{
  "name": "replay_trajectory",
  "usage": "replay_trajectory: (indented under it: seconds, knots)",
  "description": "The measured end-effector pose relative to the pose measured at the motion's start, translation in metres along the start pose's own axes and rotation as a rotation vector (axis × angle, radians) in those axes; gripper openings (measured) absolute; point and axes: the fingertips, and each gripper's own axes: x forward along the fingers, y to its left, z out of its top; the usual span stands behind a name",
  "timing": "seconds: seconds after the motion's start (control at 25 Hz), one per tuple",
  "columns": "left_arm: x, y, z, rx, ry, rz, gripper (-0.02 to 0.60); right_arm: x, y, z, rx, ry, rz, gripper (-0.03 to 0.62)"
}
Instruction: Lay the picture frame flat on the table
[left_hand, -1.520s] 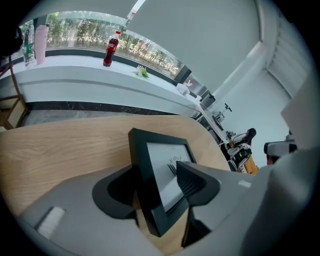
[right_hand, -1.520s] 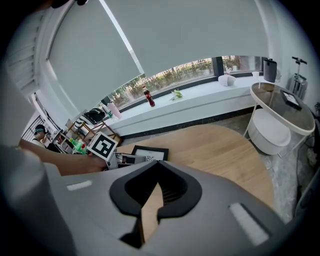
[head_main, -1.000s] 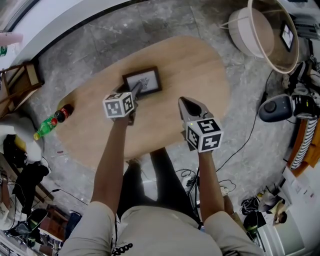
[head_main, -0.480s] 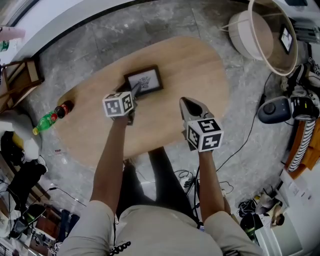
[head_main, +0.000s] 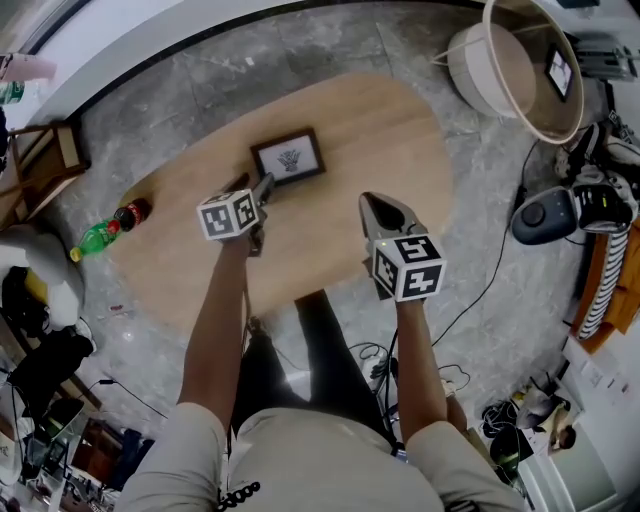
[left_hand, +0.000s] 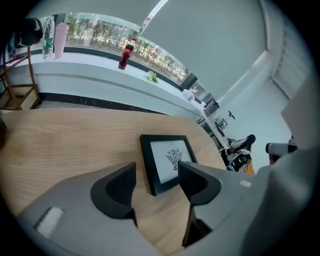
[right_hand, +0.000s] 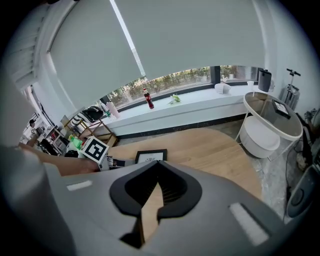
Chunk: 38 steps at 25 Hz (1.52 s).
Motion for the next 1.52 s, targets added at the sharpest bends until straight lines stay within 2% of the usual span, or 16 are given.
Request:
replay_trajectory:
  seconds: [0.32,0.44,0.56,0.88,1.16,1.52]
  knots:
    - [-0.069,-0.015,-0.001,0.058,-0.034,-0.006,0.255,-0.060,0.028,0.008,-0.003,-0.063,-0.054,0.003]
    - [-0.101,-0.028,0.003,0.093,-0.059,-0.012,0.202,-0.087,0.038,0.016,0.004,-0.104,-0.085,0.005]
    - [-0.136,-0.042,0.002,0.120,-0.079,-0.034,0.201,-0.114,0.051,0.024,0.019,-0.149,-0.108,0.005]
    - [-0.234,-0.052,0.003,0.176,-0.163,-0.037,0.170,-0.178,0.104,0.033,-0.009,-0.233,-0.120,0.003]
    - [-0.326,-0.081,0.014,0.317,-0.281,-0.057,0.153,-0.244,0.153,0.038,-0.056,-0.328,-0.126,0.003]
    - [-0.450,-0.107,0.003,0.474,-0.426,-0.093,0.069,-0.328,0.234,0.026,-0.154,-0.431,-0.148,0.003]
